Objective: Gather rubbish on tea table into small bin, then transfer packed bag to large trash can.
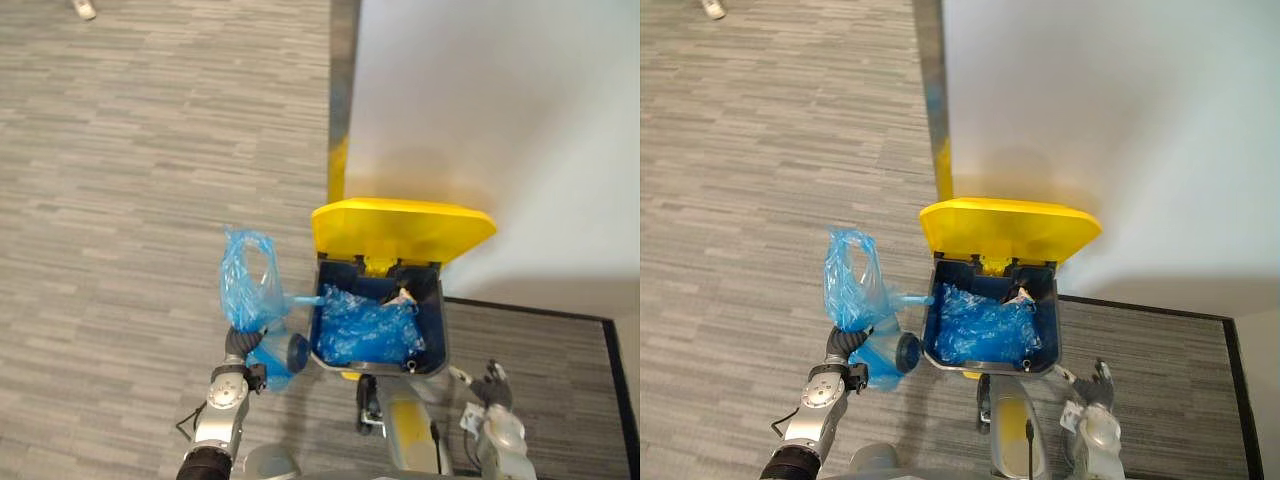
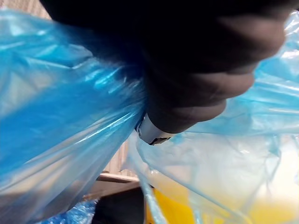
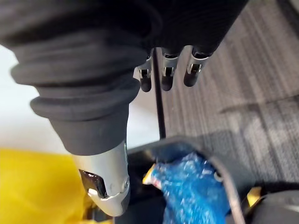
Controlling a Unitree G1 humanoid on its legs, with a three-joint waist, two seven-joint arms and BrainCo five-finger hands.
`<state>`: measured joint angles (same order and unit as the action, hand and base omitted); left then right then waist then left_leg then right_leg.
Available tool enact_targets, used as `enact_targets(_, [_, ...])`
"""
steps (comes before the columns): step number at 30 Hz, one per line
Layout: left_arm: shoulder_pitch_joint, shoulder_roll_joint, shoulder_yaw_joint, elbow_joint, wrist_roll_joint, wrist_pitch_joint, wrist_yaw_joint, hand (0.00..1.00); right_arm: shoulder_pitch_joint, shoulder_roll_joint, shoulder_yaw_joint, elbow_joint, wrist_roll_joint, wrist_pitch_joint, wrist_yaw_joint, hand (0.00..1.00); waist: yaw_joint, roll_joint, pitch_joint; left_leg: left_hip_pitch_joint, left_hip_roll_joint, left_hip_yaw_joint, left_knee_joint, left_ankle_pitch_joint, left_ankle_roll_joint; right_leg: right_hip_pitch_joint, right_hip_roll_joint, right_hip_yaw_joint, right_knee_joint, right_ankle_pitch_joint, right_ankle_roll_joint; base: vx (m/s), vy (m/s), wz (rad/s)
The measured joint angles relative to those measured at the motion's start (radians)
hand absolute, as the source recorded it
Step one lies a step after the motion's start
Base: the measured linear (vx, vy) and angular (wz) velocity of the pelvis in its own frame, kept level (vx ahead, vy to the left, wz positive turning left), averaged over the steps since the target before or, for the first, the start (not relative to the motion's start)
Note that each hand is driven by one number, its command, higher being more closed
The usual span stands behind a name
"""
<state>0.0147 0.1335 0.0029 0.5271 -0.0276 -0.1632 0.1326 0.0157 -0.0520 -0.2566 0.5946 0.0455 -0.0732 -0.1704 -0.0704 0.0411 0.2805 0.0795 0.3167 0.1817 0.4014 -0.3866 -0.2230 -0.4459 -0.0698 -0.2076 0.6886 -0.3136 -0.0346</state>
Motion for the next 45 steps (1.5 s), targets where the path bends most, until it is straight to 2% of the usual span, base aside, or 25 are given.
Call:
enact_targets(2, [0.013,0.018,0.004,0.022,0.001,0.000,-0.001,1.00,-0.069,0.001,0.069,-0.001,-0.010,-0.006,0.001,0.00,0.012,0.004,-0.019,-0.021,-0.012,0.004,-0.024,0.005,-0.007,-0.020,-0.003,0.008,-0.035,0.040,0.018,-0.13,0.042,-0.04])
enact_targets(3, [0.021,0.020,0.007,0.034,0.001,0.000,-0.001,1.00,-0.110,0.004,0.105,-0.001,-0.016,-0.010,0.001,0.00,0.028,0.004,-0.022,-0.022,-0.024,0.011,-0.042,0.021,-0.001,-0.024,-0.008,0.022,-0.058,0.066,0.023,-0.16,0.054,-0.02])
enact_targets(5, [0.039,0.019,0.007,0.035,0.001,0.000,-0.002,1.00,-0.170,0.003,0.145,-0.002,-0.019,-0.012,0.001,0.00,0.033,0.007,-0.029,-0.029,-0.052,0.006,-0.072,0.051,0.012,-0.024,-0.023,0.044,-0.093,0.100,0.036,-0.14,0.052,0.10])
enact_targets(8, [0.054,0.019,0.003,0.034,0.001,-0.001,-0.003,1.00,-0.308,-0.017,0.176,0.019,-0.018,-0.012,-0.002,0.00,0.039,0.019,-0.038,-0.035,-0.079,-0.006,-0.107,0.077,0.013,-0.022,-0.039,0.070,-0.135,0.145,0.060,-0.15,0.052,0.12])
enact_targets(13, [0.046,0.041,-0.053,0.019,-0.020,-0.018,-0.021,1.00,-0.568,-0.188,0.235,0.093,-0.017,-0.007,-0.001,0.00,0.048,0.030,-0.041,-0.081,-0.092,-0.086,-0.115,0.096,0.025,0.006,-0.056,0.041,-0.216,0.215,0.077,-0.17,-0.012,0.30])
enact_targets(15, [0.046,0.051,-0.077,-0.006,-0.043,-0.022,-0.024,1.00,-0.649,-0.251,0.237,0.118,-0.017,-0.007,-0.001,0.00,0.051,0.031,-0.040,-0.100,-0.092,-0.119,-0.130,0.100,0.029,0.007,-0.054,0.023,-0.241,0.232,0.069,-0.13,-0.059,0.35])
enact_targets(18, [0.045,0.058,-0.138,-0.083,-0.089,-0.024,-0.044,1.00,-0.715,-0.332,0.254,0.168,-0.015,0.012,-0.001,0.00,0.055,0.046,-0.039,-0.104,-0.087,-0.164,-0.188,0.124,0.011,0.005,-0.045,-0.013,-0.258,0.235,0.073,-0.05,-0.133,0.26])
enact_targets(19, [0.044,0.057,-0.178,-0.143,-0.114,-0.028,-0.057,1.00,-0.733,-0.353,0.273,0.168,-0.014,0.012,-0.001,0.00,0.055,0.059,-0.037,-0.106,-0.075,-0.177,-0.196,0.139,-0.005,0.003,-0.033,-0.026,-0.272,0.230,0.079,-0.01,-0.102,0.03])
enact_targets(21, [0.031,0.056,-0.223,-0.200,-0.135,-0.040,-0.078,1.00,-0.751,-0.359,0.275,0.168,-0.006,0.013,0.000,0.00,0.053,0.071,-0.036,-0.115,-0.065,-0.182,-0.183,0.141,-0.009,0.002,-0.021,-0.031,-0.275,0.229,0.077,-0.02,-0.109,-0.04])
enact_targets(23, [-0.001,0.056,-0.275,-0.261,-0.161,-0.051,-0.102,1.00,-0.767,-0.365,0.291,0.170,-0.004,0.013,0.001,0.00,0.043,0.078,-0.036,-0.125,-0.054,-0.181,-0.170,0.149,-0.024,0.002,-0.015,-0.037,-0.274,0.226,0.073,-0.03,-0.071,0.01])
enact_targets(26, [-0.070,0.056,-0.355,-0.322,-0.196,-0.076,-0.133,1.00,-0.794,-0.368,0.316,0.172,0.003,0.012,0.003,0.00,0.027,0.085,-0.031,-0.128,-0.053,-0.181,-0.169,0.148,-0.022,0.000,-0.013,-0.034,-0.274,0.225,0.071,-0.04,-0.030,0.01])
enact_targets(30, [-0.203,0.053,-0.440,-0.369,-0.226,-0.093,-0.133,1.00,-0.848,-0.371,0.317,0.180,0.006,0.009,0.019,0.00,0.025,0.088,-0.018,-0.154,-0.053,-0.181,-0.161,0.150,-0.026,-0.034,-0.004,-0.018,-0.266,0.226,0.070,-0.01,-0.016,-0.05])
enact_targets(31, [-0.253,0.044,-0.453,-0.369,-0.227,-0.096,-0.129,1.00,-0.865,-0.370,0.325,0.180,0.006,0.008,0.020,0.00,0.024,0.087,0.001,-0.156,-0.053,-0.180,-0.140,0.151,-0.026,-0.035,-0.004,-0.014,-0.253,0.227,0.073,-0.01,-0.009,-0.14])
enact_targets(33, [-0.319,0.033,-0.466,-0.361,-0.225,-0.098,-0.120,1.00,-0.881,-0.369,0.348,0.177,0.006,-0.001,0.019,0.00,0.005,0.086,0.024,-0.160,-0.055,-0.174,-0.127,0.151,-0.027,-0.035,-0.007,-0.010,-0.245,0.226,0.073,0.00,0.003,-0.03])
enact_targets(34, [-0.416,0.020,-0.485,-0.310,-0.213,-0.103,-0.099,1.00,-0.896,-0.365,0.353,0.175,0.005,-0.016,0.019,0.00,-0.012,0.084,0.047,-0.165,-0.058,-0.170,-0.114,0.151,-0.029,-0.036,-0.013,-0.008,-0.237,0.226,0.073,0.00,0.000,0.00])
enact_targets(36, [-0.489,0.006,-0.487,-0.245,-0.194,-0.106,-0.077,1.00,-0.912,-0.363,0.354,0.172,0.004,-0.026,0.018,0.00,-0.028,0.082,0.066,-0.174,-0.059,-0.167,-0.105,0.151,-0.029,-0.039,-0.017,-0.008,-0.236,0.226,0.073,0.00,0.015,0.02])
enact_targets(39, [-0.613,-0.001,-0.490,-0.094,-0.135,-0.104,-0.035,1.00,-0.957,-0.356,0.354,0.152,0.004,-0.041,0.012,0.00,-0.042,0.063,0.110,-0.195,-0.064,-0.153,-0.078,0.147,-0.028,-0.062,-0.018,0.006,-0.234,0.229,0.074,-0.02,0.014,-0.11])
enact_targets(41, [-0.642,-0.008,-0.493,-0.019,-0.099,-0.098,-0.016,1.00,-0.967,-0.347,0.355,0.123,0.003,-0.043,-0.003,0.00,-0.056,0.058,0.115,-0.229,-0.066,-0.150,-0.055,0.140,-0.026,-0.089,-0.019,0.012,-0.232,0.232,0.076,0.00,0.013,-0.08])
enact_targets(45, [-0.712,-0.016,-0.514,0.135,-0.023,-0.079,-0.016,1.00,-0.980,-0.348,0.354,0.062,0.002,-0.078,-0.027,0.00,-0.065,0.052,0.156,-0.293,-0.066,-0.138,0.039,0.095,-0.019,-0.137,-0.019,0.033,-0.198,0.234,0.074,0.01,0.030,-0.13])
